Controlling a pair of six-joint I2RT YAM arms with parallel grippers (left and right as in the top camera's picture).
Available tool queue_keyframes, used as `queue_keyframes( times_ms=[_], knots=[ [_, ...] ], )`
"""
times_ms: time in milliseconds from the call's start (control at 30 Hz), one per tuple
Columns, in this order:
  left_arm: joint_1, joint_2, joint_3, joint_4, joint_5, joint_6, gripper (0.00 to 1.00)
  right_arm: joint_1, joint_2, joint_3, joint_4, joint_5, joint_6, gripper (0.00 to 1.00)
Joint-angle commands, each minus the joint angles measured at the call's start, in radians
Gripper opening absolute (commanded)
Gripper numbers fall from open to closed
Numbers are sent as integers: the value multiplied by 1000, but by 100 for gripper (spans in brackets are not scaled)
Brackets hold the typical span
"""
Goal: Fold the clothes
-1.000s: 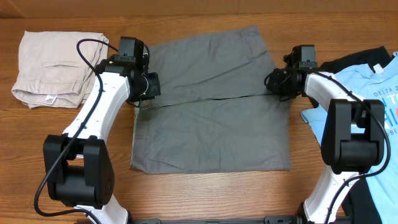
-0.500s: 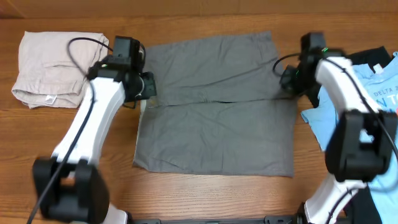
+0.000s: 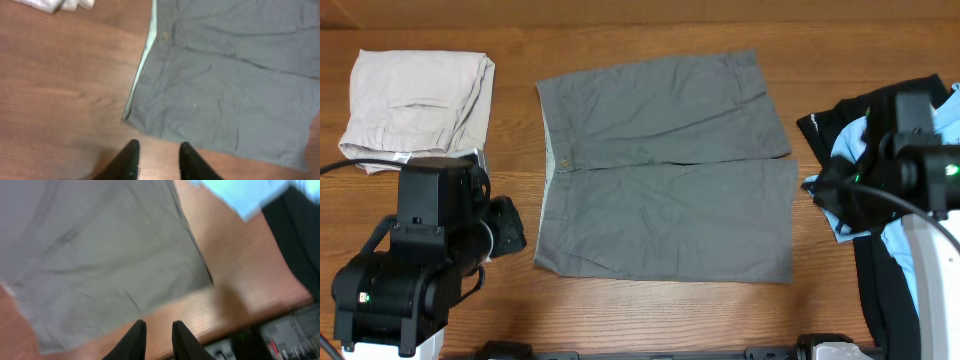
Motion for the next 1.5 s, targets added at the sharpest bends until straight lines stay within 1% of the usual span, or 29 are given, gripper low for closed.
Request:
queue_keyframes(
  times_ms=[0,33,67,100,167,200,233,300,333,367,400,500,533,633,700,767,833,1033,1100,1233,1300,1333,1467],
  knots=[
    [-3,2,-35,-19,-9,-26,48,5,-93,-223,45,5,88,24],
    [-3,2,-53,-15,-10,-40,52,5,-106,-269,64,3,100,25],
    [-3,3,-84,-1,-10,-60,54,5,-124,-338,95,-5,114,27],
    [-3,6,-142,30,-7,-88,56,5,-140,-451,153,-46,116,29],
    [-3,12,-199,61,7,-101,58,5,-137,-550,215,-92,116,31],
    [-3,16,-229,75,19,-101,59,5,-132,-607,258,-105,123,36],
    [-3,22,-259,89,34,-104,60,4,-127,-643,286,-106,141,44],
    [-3,28,-295,109,49,-105,61,4,-116,-701,343,-107,168,55],
    [-3,31,-311,120,56,-105,61,4,-111,-718,362,-106,173,57],
    [-3,40,-341,146,69,-105,64,4,-100,-760,404,-108,199,69],
    [-3,48,-357,158,79,-108,66,4,-95,-777,418,-107,218,69],
    [-3,76,-391,169,102,-108,76,4,-88,-816,463,-107,244,69],
    [-3,84,-398,169,106,-108,77,4,-88,-824,473,-107,251,70],
    [-3,111,-423,174,114,-123,79,4,-88,-859,525,-106,269,65],
    [-3,132,-436,183,114,-131,87,4,-88,-885,568,-106,285,64],
    [-3,152,-444,191,113,-154,91,4,-88,-911,611,-107,302,63],
    [-3,168,-452,199,113,-175,92,4,-88,-941,668,-106,303,61],
    [-3,199,-531,266,113,-175,91,4,-88,-1018,778,-100,303,61],
    [-3,200,-558,281,113,-175,91,4,-88,-1034,812,-127,303,61],
    [-2,200,-601,307,99,-178,91,4,-88,-1035,826,-130,303,61],
    [-2,200,-621,313,53,-227,92,4,-88,-1035,824,-132,303,61],
    [-2,200,-641,326,23,-274,92,4,-88,-1035,823,-133,303,61],
    [-2,200,-700,397,8,-416,91,4,-88,-1035,822,-134,303,61]
  ],
)
